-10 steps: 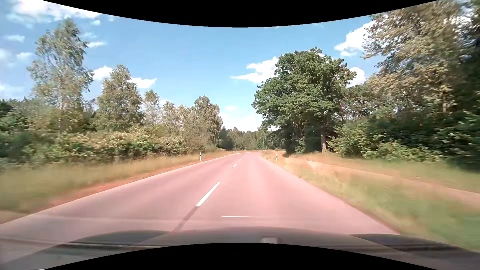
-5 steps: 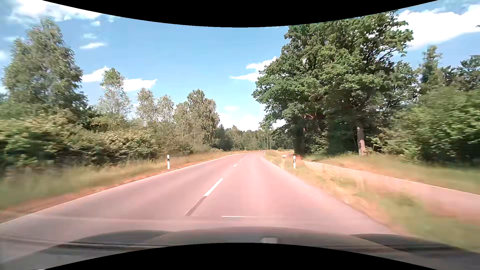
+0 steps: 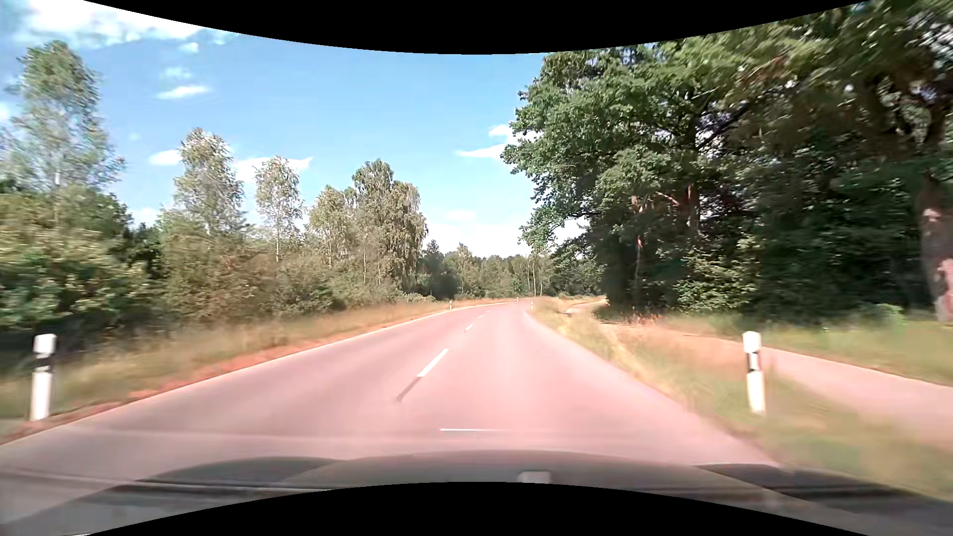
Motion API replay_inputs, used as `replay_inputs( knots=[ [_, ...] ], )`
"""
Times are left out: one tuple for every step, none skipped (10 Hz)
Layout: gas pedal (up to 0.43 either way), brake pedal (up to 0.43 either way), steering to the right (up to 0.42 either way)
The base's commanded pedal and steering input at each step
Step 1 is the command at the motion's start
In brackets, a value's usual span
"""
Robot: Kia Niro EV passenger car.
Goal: Follow the waypoints while adhering to traffic rules and regulations
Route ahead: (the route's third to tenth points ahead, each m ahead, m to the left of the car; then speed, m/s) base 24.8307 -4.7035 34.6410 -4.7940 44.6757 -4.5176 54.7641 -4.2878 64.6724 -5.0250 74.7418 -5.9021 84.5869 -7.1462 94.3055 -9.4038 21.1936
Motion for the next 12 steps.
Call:
replay_inputs(
  knots=[
    [0.118,0.0,-0.002],
    [0.118,0.0,-0.002],
    [0.118,0.0,-0.001],
    [0.118,0.0,-0.001],
    [0.118,0.0,0.001],
    [0.118,0.0,0.004],
    [0.118,0.0,0.006],
    [0.118,0.0,0.009],
    [0.118,0.0,0.009],
    [0.118,0.0,0.01],
    [0.118,0.0,0.01],
    [0.118,0.0,0.009]
  ],
)
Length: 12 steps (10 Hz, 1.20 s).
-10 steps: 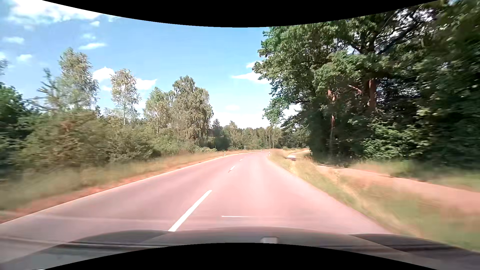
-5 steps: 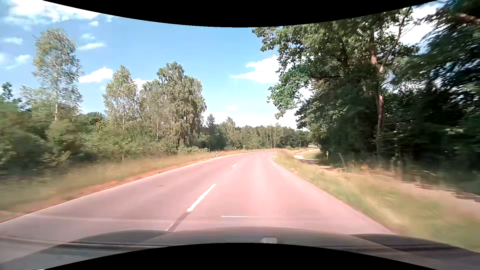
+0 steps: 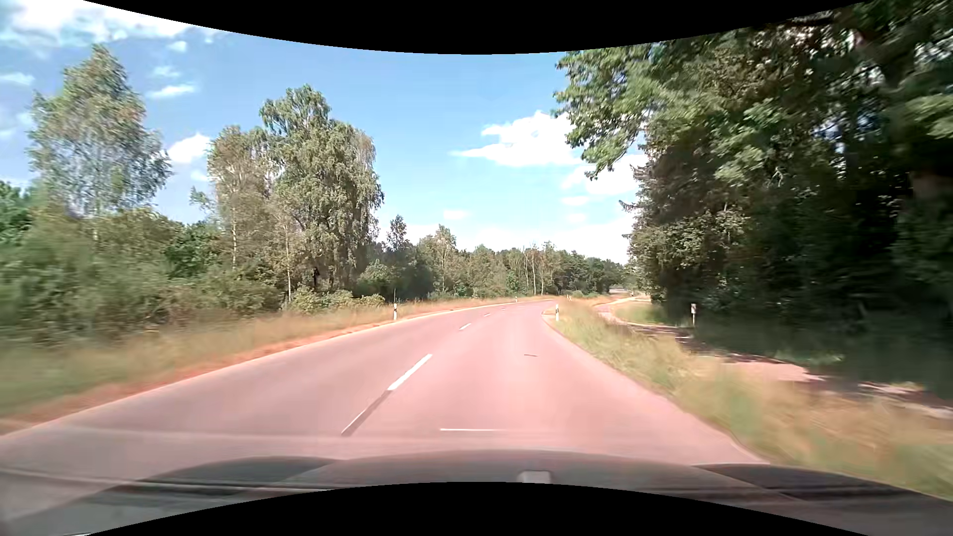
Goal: Follow the waypoints while adhering to traffic rules and regulations
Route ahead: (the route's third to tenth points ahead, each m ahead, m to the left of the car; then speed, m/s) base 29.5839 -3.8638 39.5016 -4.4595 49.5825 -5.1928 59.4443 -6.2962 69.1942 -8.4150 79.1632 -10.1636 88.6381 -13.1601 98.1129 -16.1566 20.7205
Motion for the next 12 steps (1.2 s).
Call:
replay_inputs(
  knots=[
    [0.118,0.0,0.009],
    [0.118,0.0,0.009],
    [0.118,0.0,0.009],
    [0.118,0.0,0.01],
    [0.118,0.0,0.011],
    [0.118,0.0,0.014],
    [0.118,0.0,0.016],
    [0.118,0.0,0.018],
    [0.118,0.0,0.019],
    [0.118,0.0,0.021],
    [0.118,0.0,0.022],
    [0.118,0.0,0.024]
  ],
)
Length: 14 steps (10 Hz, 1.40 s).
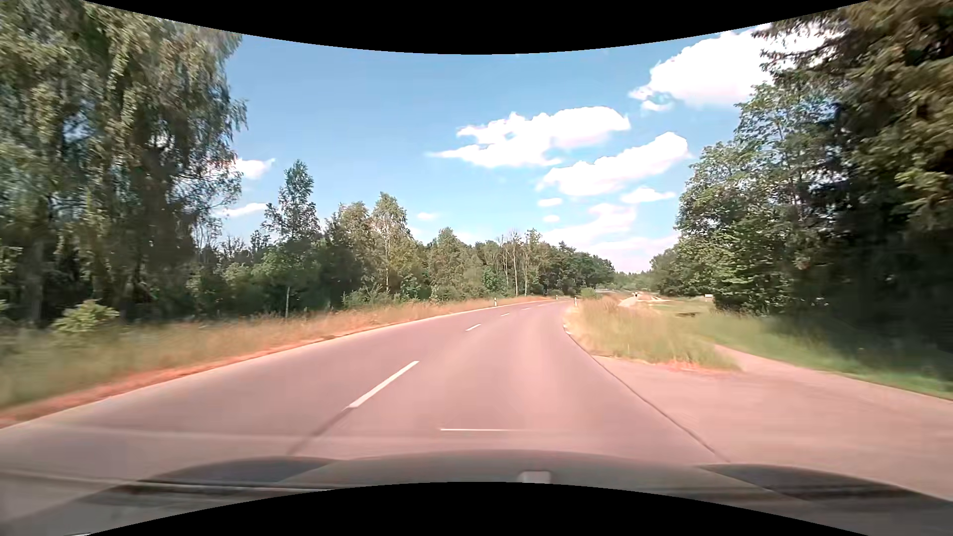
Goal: Follow the waypoints while adhering to traffic rules and regulations
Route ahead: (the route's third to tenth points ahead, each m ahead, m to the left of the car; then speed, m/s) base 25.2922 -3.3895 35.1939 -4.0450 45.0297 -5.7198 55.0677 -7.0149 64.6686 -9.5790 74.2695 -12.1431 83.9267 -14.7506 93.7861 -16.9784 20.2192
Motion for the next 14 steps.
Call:
replay_inputs(
  knots=[
    [0.118,0.0,0.028],
    [0.118,0.0,0.031],
    [0.118,0.0,0.031],
    [0.118,0.0,0.031],
    [0.118,0.0,0.031],
    [0.118,0.0,0.031],
    [0.118,0.0,0.031],
    [0.118,0.0,0.031],
    [0.118,0.0,0.03],
    [0.118,0.0,0.03],
    [0.118,0.0,0.029],
    [0.118,0.0,0.028],
    [0.118,0.0,0.026],
    [0.118,0.0,0.025]
  ],
)
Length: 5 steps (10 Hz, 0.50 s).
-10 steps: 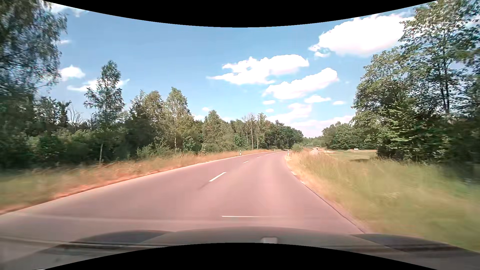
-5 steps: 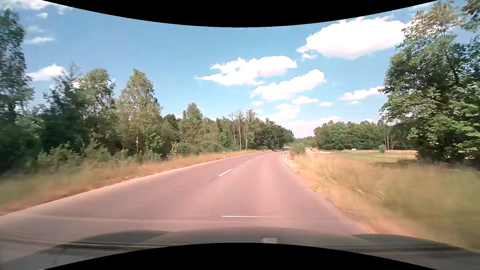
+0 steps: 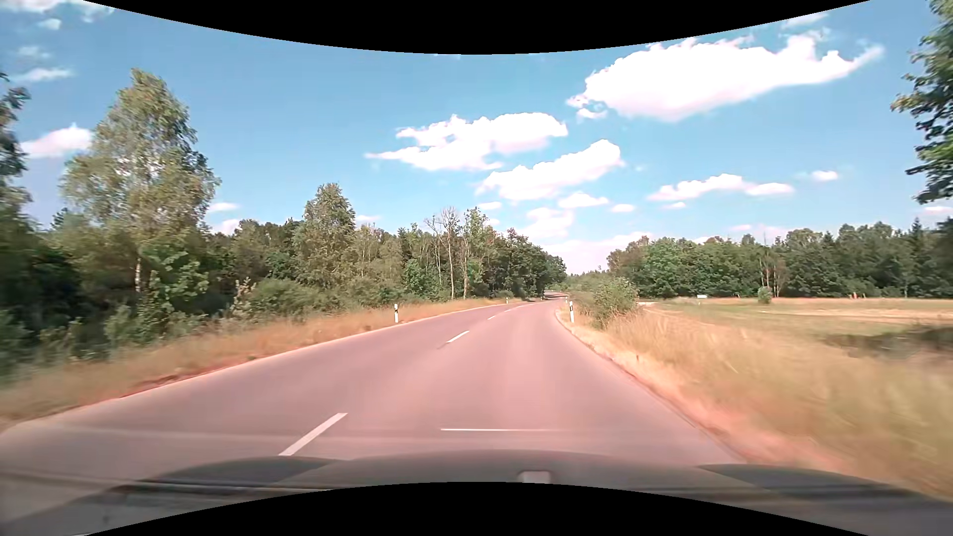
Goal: Follow the waypoints while adhering to traffic rules and regulations
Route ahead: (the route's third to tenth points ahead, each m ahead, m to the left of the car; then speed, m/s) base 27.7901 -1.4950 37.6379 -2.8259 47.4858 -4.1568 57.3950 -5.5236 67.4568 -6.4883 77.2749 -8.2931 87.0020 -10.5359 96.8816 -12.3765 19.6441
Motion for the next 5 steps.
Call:
replay_inputs(
  knots=[
    [0.118,0.0,0.025],
    [0.118,0.0,0.024],
    [0.118,0.0,0.023],
    [0.118,0.0,0.021],
    [0.118,0.0,0.021]
  ],
)
